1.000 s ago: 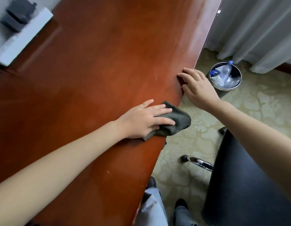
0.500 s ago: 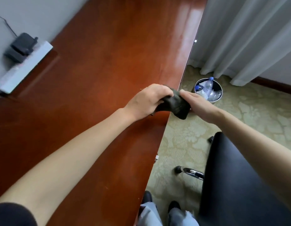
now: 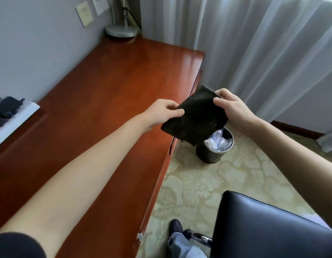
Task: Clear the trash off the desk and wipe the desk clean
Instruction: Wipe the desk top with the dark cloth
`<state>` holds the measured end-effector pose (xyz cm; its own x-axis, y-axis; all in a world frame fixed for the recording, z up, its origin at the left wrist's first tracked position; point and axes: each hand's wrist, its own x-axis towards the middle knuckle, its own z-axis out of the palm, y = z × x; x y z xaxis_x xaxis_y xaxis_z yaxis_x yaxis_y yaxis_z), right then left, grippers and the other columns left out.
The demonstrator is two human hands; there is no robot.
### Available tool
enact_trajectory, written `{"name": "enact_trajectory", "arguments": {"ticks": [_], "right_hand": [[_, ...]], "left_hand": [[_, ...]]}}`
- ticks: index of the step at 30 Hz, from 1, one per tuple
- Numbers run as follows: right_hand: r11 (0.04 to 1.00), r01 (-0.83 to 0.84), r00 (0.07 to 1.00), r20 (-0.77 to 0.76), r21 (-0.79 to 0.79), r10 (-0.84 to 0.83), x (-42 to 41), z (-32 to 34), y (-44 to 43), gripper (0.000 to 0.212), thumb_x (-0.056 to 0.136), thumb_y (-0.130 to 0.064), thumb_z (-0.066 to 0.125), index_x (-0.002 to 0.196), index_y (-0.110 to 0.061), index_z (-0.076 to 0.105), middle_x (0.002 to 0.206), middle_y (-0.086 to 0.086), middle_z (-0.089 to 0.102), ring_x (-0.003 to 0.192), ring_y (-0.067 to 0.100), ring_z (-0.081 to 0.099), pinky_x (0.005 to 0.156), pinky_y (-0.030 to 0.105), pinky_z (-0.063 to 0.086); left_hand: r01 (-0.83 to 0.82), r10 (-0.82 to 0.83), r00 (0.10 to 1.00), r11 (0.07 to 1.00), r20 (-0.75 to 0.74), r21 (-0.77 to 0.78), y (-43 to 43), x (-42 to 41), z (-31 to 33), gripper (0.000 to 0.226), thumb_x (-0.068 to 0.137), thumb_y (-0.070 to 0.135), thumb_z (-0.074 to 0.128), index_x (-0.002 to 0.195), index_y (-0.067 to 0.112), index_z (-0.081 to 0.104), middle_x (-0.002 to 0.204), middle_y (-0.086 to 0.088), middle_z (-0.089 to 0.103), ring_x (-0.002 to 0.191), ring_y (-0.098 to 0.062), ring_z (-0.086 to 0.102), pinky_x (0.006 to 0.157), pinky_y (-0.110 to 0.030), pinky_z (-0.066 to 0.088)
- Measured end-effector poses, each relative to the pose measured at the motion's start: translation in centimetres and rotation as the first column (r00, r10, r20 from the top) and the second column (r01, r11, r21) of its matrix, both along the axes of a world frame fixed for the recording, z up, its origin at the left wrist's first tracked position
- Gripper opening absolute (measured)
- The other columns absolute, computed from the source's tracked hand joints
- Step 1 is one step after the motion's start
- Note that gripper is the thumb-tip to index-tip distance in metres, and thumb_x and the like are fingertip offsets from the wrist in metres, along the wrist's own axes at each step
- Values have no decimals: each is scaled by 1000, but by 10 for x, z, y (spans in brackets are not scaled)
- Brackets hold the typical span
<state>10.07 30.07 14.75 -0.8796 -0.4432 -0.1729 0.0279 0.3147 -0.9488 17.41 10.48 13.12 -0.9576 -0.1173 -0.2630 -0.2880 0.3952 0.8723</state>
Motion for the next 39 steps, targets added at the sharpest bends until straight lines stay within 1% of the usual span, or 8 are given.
{"name": "enact_trajectory", "arguments": {"ticks": [7, 10, 15, 22, 26, 31, 34, 39], "right_hand": [[997, -64, 988, 140, 31, 59, -72, 22, 59, 13, 88, -24, 58, 100, -23, 52, 84, -1, 60, 63, 8, 58, 53, 19, 44], [987, -112, 987, 130, 112, 97, -104, 29, 69, 37, 77, -43, 67, 110, -27, 63, 110, 8, 68, 102, 28, 64, 92, 48, 49], [989, -42, 998, 47, 142, 35, -154, 29, 73, 30, 70, -44, 68, 95, -29, 71, 97, 11, 72, 97, 39, 65, 86, 71, 41], [955, -54, 987, -127, 292, 95, -236, 13, 42, 10, 89, -22, 60, 83, -17, 66, 71, 4, 64, 62, 15, 58, 63, 39, 49], [977, -155, 979, 158, 145, 132, -281, -3, 9, 12, 94, -13, 53, 97, -6, 62, 66, -3, 58, 51, 2, 54, 45, 16, 43], [965, -254, 916, 337, 72, 216, -330, -42, -42, 11, 94, -15, 53, 89, -16, 63, 74, -1, 60, 59, 5, 59, 49, 17, 47], [968, -239, 905, 377, 72, 195, -355, -75, -72, 9, 93, -15, 54, 87, -18, 60, 73, -1, 58, 57, 6, 57, 49, 18, 48], [986, -157, 917, 381, 63, 122, -393, -125, -111, 10, 92, -11, 55, 90, -19, 61, 78, 1, 60, 65, 13, 58, 54, 23, 53]], "left_hand": [[164, -164, 982, 986, -91, -11, 39, -90, 36, 9, 96, 15, 49, 87, 15, 51, 78, 2, 56, 70, -6, 51, 61, -12, 41], [244, -249, 961, 968, -118, -50, 52, -126, 45, 7, 95, 11, 50, 88, 12, 52, 76, 4, 57, 65, 2, 52, 58, -6, 40], [331, -341, 937, 936, -70, -120, 49, -186, 50, 1, 91, 20, 59, 90, 20, 58, 81, 5, 62, 72, -3, 57, 62, -10, 45], [590, -534, 795, 792, 288, -159, -1, -287, 42, 17, 79, 18, 73, 95, 13, 67, 79, 4, 67, 70, -6, 65, 60, -12, 49], [581, -564, 729, 809, 388, 83, -38, -331, 32, 19, 67, 17, 70, 85, 12, 64, 66, 6, 67, 61, -9, 63, 55, -18, 50], [526, -588, 608, 801, 533, 284, -92, -369, 11, 28, 72, 4, 65, 99, 6, 61, 84, -3, 73, 76, -16, 70, 65, -24, 55], [477, -501, 640, 853, 583, 210, -126, -386, -14, 27, 78, -5, 64, 101, 8, 59, 77, -2, 71, 64, -11, 68, 50, -18, 51], [275, -271, 795, 958, 543, 76, -166, -413, -69, 23, 84, 0, 61, 105, 11, 62, 90, -6, 66, 76, -16, 67, 62, -26, 57]]}}
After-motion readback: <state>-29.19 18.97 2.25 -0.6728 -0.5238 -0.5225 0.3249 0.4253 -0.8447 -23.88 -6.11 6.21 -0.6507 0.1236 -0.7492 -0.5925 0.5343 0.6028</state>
